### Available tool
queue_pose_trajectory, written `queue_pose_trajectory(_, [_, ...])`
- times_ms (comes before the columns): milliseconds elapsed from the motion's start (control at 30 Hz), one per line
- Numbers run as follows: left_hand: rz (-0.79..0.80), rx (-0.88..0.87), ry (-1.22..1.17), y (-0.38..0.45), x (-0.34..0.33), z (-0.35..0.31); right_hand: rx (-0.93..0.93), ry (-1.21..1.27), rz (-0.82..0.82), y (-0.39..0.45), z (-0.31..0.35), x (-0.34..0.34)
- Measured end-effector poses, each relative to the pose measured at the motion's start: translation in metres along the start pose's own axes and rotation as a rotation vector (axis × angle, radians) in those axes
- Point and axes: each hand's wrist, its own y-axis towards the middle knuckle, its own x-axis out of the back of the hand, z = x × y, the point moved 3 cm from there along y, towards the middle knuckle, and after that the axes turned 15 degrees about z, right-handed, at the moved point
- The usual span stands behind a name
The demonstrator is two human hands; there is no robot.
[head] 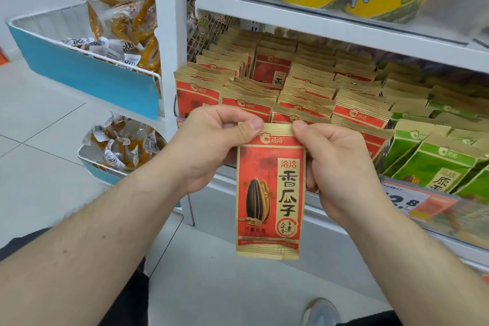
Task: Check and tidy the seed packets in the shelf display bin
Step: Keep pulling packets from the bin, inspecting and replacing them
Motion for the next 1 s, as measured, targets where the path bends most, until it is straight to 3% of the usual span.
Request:
queue_pose_trajectory(133, [0.106, 0.072, -0.01, -0.004, -0.013, 0.008, 0.012, 0.112, -0.053, 0.001, 0.001, 0.009])
queue_pose_trajectory(400, [-0.074, 0.003, -0.115, -0.003, -0.007, -0.003, -0.069, -0.184, 0.209, -0.002, 0.001, 0.008])
queue_pose_trajectory(600, [0.162, 0.089, -0.051, -0.008, -0.011, -0.001, 0.022, -0.036, 0.154, 0.002, -0.002, 0.015])
queue_pose_trajectory(667, [0.154, 0.057, -0.065, -0.007, -0.009, -0.002, 0.021, -0.023, 0.236, 0.004, -0.003, 0.019])
queue_pose_trajectory(800, [0.086, -0.04, -0.184, -0.005, 0.002, -0.006, -0.007, -0.115, 0.557, 0.004, -0.007, 0.022])
queue_pose_trajectory(1000, [0.094, -0.09, -0.195, -0.005, 0.005, -0.009, 0.039, -0.096, 0.63, 0.004, -0.008, 0.024])
